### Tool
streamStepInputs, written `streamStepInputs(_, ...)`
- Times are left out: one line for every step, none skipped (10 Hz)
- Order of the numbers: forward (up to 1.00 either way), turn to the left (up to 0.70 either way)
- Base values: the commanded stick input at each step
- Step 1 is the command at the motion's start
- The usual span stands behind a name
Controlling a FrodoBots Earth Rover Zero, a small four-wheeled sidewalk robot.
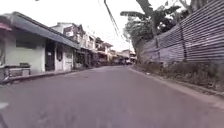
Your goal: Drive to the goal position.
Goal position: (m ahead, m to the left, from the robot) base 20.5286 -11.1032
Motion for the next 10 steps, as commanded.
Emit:
streamStepInputs(1.0, 0.0)
streamStepInputs(1.0, 0.0)
streamStepInputs(1.0, 0.0)
streamStepInputs(1.0, 0.0)
streamStepInputs(1.0, 0.0)
streamStepInputs(1.0, -0.07)
streamStepInputs(1.0, -0.22)
streamStepInputs(1.0, -0.35)
streamStepInputs(1.0, 0.0)
streamStepInputs(1.0, 0.0)
